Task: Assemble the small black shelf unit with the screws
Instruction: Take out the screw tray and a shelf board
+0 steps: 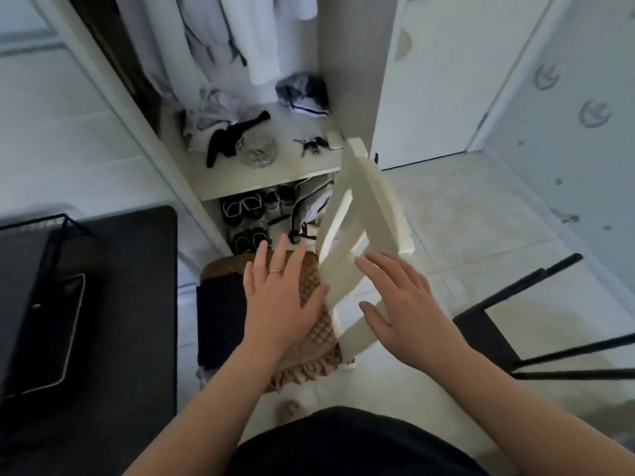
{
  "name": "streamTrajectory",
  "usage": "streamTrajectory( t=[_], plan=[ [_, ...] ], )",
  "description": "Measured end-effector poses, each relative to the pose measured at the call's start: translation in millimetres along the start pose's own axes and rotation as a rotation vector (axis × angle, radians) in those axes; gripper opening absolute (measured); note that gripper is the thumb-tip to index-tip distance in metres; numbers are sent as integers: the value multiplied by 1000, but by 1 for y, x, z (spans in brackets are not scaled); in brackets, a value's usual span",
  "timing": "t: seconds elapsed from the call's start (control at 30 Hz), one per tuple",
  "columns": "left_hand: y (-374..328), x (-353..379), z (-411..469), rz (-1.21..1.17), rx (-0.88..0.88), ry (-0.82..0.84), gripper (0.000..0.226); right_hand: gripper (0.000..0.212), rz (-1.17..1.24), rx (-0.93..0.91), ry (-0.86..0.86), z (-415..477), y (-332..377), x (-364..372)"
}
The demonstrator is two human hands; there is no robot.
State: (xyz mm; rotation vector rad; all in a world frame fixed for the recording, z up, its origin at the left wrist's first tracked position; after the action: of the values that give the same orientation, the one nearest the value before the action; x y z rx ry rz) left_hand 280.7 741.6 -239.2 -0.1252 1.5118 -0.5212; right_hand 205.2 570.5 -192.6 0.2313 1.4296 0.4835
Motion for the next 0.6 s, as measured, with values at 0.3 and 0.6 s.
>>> streamTrajectory(
  t=[0.3,0.6],
  plan=[
    [129,79,-36,-36,-267,258,76,65,58,30,316,40,24,145],
    [224,193,-69,-166,-719,357,75,64,183,172,655,54,-15,314]
  ],
)
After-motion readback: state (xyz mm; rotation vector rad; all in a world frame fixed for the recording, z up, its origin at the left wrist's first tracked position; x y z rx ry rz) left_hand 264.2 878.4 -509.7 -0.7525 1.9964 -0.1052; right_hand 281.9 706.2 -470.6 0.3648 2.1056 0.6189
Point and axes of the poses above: each hand's wrist, its own z-axis towards the middle knuckle, its own x-axis out of the palm, y = z × x, the point moved 8 cm from there along z, towards the middle knuckle, and after that the axes turned 4 degrees about -x, right-handed, at the moved point
